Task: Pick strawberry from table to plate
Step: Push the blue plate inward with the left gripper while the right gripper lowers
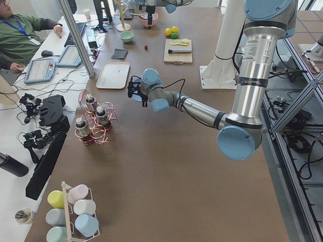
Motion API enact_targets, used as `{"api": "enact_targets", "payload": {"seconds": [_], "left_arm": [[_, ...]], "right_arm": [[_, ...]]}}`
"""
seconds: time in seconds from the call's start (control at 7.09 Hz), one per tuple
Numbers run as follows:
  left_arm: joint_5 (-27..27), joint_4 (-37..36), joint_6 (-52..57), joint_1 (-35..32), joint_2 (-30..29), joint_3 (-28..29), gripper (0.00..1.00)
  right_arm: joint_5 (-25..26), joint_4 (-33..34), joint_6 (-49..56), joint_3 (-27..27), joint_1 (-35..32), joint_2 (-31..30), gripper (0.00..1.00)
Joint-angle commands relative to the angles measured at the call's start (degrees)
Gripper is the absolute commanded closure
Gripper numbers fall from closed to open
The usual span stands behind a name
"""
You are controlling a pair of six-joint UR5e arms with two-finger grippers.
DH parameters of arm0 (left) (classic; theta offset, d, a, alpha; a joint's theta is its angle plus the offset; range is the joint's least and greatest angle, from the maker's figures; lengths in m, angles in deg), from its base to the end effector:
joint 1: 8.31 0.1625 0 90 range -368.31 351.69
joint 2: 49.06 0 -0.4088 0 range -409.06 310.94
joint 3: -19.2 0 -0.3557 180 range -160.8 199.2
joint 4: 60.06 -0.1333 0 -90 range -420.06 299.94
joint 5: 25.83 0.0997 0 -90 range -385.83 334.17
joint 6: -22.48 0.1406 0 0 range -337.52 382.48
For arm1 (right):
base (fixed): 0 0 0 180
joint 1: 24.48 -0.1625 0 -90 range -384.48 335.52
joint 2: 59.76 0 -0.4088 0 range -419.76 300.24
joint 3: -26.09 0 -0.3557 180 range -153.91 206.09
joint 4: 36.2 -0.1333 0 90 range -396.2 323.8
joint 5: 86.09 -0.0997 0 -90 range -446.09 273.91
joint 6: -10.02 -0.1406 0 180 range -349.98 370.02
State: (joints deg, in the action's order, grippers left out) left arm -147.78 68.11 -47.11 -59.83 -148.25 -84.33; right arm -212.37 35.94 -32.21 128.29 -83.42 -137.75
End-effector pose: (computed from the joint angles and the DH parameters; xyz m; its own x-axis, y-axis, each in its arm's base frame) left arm 0.2937 -0.4642 0.3996 0.4150 -0.0466 -0.9086 0.2473 0.9669 0.0634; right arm -0.2457 -0.5051 0.4338 0.6173 -0.1321 0.7756 -0.0431 0.9787 0.2009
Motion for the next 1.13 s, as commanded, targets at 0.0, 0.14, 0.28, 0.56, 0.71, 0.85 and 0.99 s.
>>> {"api": "enact_targets", "payload": {"seconds": [0.0,0.14,0.28,0.56,0.71,0.85,0.99], "left_arm": [[9.94,-2.57,-10.6,9.56,-4.4,-3.25,1.0],[16.07,-2.75,-13.26,14.82,-5.04,-3.6,1.0],[22.4,-2.92,-15.64,20.09,-6.17,-3.6,1.0],[28.06,-10.16,-20.22,24.7,-12.65,-3.6,1.0],[30.7,-14.4,-21.36,27.41,-15.99,-3.08,1.0],[34.12,-15.22,-21.37,29.88,-16.29,-2.38,1.0],[35.2,-15.23,-21.46,30.6,-16.38,-0.55,1.0]], "right_arm": [[5.75,0.02,-7.59,-0.86,6.0,3.28,0.0],[6.74,0.1,-7.52,-1.99,6.89,3.46,0.0],[6.93,0.11,-7.61,-2.96,6.99,4.16,0.0],[6.93,0.02,-7.52,-6.74,7.08,6.27,0.0],[6.93,0.1,-7.61,-7.45,7.08,6.28,0.0],[6.93,0.02,-7.61,-8.41,7.17,6.54,0.0],[6.93,0.02,-7.61,-8.86,7.25,6.72,0.0]]}}
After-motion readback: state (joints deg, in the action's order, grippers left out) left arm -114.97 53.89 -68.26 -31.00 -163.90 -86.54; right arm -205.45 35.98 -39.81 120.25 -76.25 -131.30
